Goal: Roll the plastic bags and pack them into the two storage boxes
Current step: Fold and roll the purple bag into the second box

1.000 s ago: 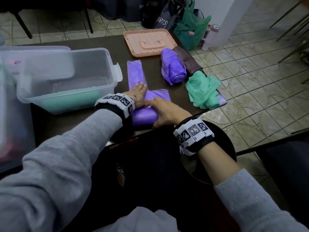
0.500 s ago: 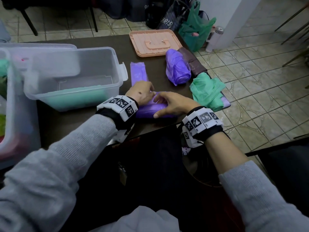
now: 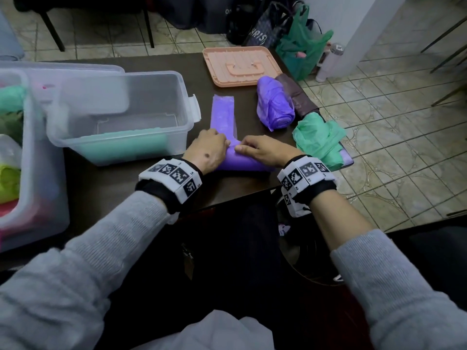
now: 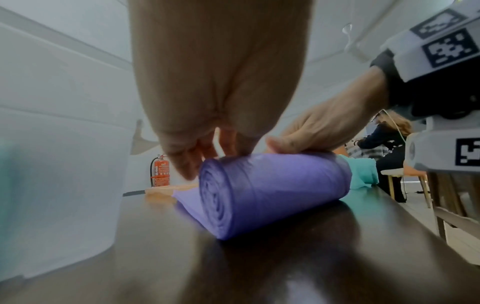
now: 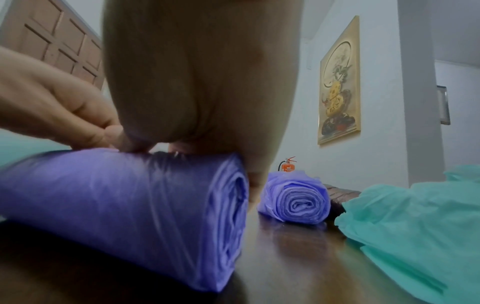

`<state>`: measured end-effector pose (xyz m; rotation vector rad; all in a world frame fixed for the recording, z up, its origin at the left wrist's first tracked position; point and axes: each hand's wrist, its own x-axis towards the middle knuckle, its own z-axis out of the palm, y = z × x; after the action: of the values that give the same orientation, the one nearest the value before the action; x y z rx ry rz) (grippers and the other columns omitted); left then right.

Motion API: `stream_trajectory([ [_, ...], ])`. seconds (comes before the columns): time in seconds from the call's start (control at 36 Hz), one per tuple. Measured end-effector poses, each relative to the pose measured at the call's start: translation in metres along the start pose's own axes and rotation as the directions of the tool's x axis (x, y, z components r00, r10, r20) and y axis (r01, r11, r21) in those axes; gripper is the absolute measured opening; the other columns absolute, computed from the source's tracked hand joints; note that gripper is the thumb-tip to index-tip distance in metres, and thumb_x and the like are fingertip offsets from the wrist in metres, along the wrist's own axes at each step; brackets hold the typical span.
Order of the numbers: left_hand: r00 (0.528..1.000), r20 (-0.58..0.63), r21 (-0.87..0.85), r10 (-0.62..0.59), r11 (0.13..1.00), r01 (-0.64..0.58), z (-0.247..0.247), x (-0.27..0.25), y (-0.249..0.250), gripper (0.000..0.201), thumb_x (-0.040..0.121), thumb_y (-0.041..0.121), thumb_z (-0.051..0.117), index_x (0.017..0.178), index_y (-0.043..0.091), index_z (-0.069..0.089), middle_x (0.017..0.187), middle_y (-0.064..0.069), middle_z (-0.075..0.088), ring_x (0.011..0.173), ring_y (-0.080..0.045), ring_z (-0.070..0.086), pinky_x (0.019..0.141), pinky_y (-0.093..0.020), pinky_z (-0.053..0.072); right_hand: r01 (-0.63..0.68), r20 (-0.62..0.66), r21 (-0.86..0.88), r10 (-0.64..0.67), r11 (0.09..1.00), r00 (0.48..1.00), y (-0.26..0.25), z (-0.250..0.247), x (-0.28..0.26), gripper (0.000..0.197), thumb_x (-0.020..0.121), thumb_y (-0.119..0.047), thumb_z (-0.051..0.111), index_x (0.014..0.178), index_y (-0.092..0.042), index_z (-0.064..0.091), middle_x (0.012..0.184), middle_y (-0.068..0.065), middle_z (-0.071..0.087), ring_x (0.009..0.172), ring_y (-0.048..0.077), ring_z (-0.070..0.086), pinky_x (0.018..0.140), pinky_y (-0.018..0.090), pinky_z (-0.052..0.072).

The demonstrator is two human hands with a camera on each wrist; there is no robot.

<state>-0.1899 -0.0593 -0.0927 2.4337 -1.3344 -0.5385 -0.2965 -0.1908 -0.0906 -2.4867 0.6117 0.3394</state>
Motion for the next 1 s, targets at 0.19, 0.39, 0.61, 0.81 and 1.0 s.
stream_trajectory([
  [0.19, 0.985, -0.099, -0.046, 0.144, 0.988, -0.150, 0.001, -0.004, 0.001, 0.029, 0.097, 0.022, 0.045, 0.117, 0.010, 0.062, 0.117, -0.015, 0.060, 0.111, -0.031, 0.052, 0.091, -0.034, 0.038, 0.009, -0.135, -0.146, -0.029, 0.989, 0.990, -0.001, 0.006, 0.001, 0.047, 0.096, -0.053, 0.033, 0.100, -0.015, 0.060, 0.096, 0.004, 0.060, 0.104, 0.028, 0.048, 0.091, 0.041, 0.036],
  [0.39, 0.966, 0.124, -0.003, 0.228, 0.973, -0.229, -0.002, -0.006, -0.013, 0.070, 0.076, 0.012, 0.069, 0.140, 0.008, 0.041, 0.129, -0.016, 0.049, 0.121, -0.029, 0.044, 0.100, -0.028, 0.031, -0.062, -0.297, -0.286, -0.028, 0.956, 0.954, -0.003, 0.013, 0.010, 0.044, 0.099, -0.048, 0.031, 0.117, -0.018, 0.058, 0.118, 0.011, 0.057, 0.113, 0.030, 0.045, 0.090, 0.041, 0.034],
  [0.61, 0.974, 0.162, -0.001, 0.160, 0.987, -0.162, -0.006, 0.004, -0.006, 0.063, 0.068, 0.005, 0.071, 0.128, 0.009, 0.051, 0.120, -0.015, 0.055, 0.110, -0.030, 0.052, 0.090, -0.028, 0.040, -0.113, -0.470, -0.418, -0.108, 0.902, 0.876, -0.024, 0.023, -0.003, 0.028, 0.099, -0.027, 0.034, 0.115, -0.010, 0.050, 0.116, 0.012, 0.049, 0.110, 0.031, 0.043, 0.085, 0.042, 0.033],
  [0.81, 0.973, 0.206, 0.006, 0.104, 0.994, -0.107, -0.009, 0.008, -0.005, 0.061, 0.068, 0.009, 0.072, 0.126, 0.016, 0.053, 0.111, -0.010, 0.060, 0.092, -0.022, 0.054, 0.074, -0.025, 0.040, -0.012, -0.260, -0.380, -0.094, 0.925, 0.961, -0.024, 0.027, -0.021, 0.060, 0.079, -0.025, 0.059, 0.135, -0.011, 0.040, 0.130, 0.010, 0.044, 0.116, 0.028, 0.041, 0.096, 0.035, 0.032],
  [1.0, 0.958, 0.283, 0.167, 0.042, 0.982, -0.092, -0.012, 0.003, -0.004, 0.058, 0.073, 0.022, 0.069, 0.128, 0.018, 0.051, 0.127, -0.009, 0.034, 0.121, -0.026, 0.033, 0.099, -0.040, 0.040, -0.027, -0.203, -0.262, -0.028, 0.965, 0.979, -0.022, 0.023, -0.018, 0.059, 0.075, -0.029, 0.070, 0.129, -0.018, 0.050, 0.123, 0.007, 0.054, 0.114, 0.027, 0.046, 0.096, 0.038, 0.038],
])
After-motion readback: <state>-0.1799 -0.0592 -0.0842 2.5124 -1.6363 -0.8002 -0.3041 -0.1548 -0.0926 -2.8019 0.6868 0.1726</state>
